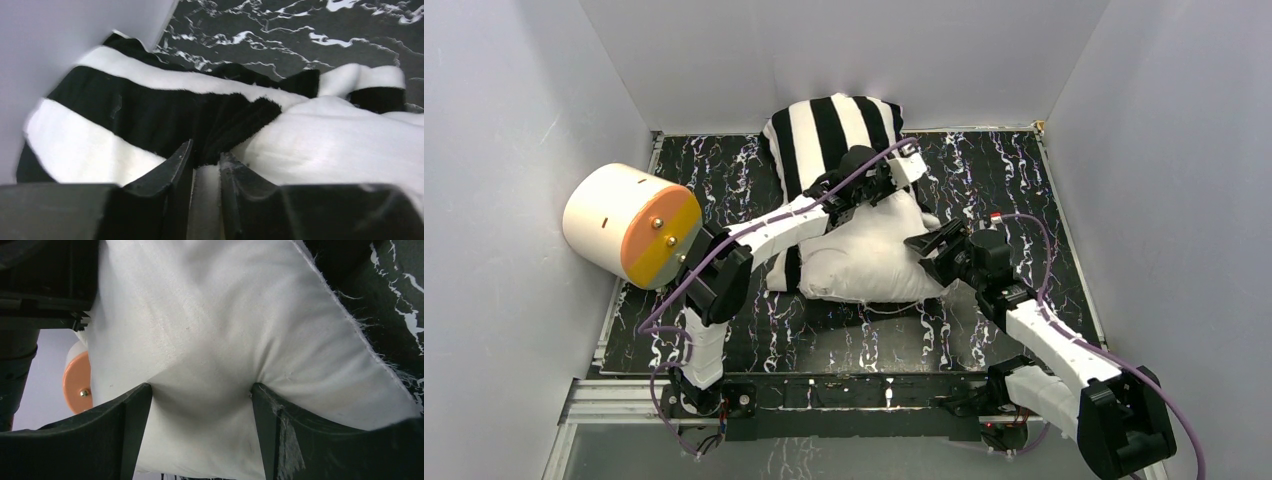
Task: Put the pillow into the pillowcase
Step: Stuff the pillow into the pillowcase.
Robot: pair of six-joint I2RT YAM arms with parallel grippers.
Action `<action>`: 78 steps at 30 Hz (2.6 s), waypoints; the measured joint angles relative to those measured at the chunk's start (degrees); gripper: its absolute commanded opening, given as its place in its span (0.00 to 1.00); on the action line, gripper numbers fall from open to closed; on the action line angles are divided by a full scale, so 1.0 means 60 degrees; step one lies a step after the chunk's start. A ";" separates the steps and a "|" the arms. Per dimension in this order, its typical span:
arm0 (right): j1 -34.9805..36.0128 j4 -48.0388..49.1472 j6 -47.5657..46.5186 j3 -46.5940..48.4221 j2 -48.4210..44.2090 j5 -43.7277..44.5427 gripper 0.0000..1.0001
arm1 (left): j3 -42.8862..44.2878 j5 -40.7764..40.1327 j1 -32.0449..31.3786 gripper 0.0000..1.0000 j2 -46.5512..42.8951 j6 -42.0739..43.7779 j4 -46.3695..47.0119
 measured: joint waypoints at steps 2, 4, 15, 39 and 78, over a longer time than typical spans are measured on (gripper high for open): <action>0.0000 0.0455 0.0149 -0.0288 0.0055 -0.0164 0.79 | 0.0000 -0.0280 -0.0160 0.00 0.0000 0.0339 0.0295; 0.0000 0.0911 0.0280 -0.0495 0.0222 -0.0233 0.78 | 0.0000 -0.0455 -0.0321 0.00 0.0000 0.0594 0.0441; -0.0004 0.6779 0.0018 -0.0382 0.3978 -0.0055 0.42 | -0.2455 0.0583 -0.1428 0.00 -0.2415 -0.2302 0.0914; 0.0284 1.2837 -0.3326 0.0776 0.7843 0.0055 0.50 | -0.3920 0.1683 -0.0237 0.35 -0.3162 -0.7435 0.2441; -0.3752 -0.0219 -0.6171 0.2036 0.0667 -0.1242 0.92 | -0.0645 -0.6863 -0.3275 0.00 -0.1111 -0.1399 -0.2521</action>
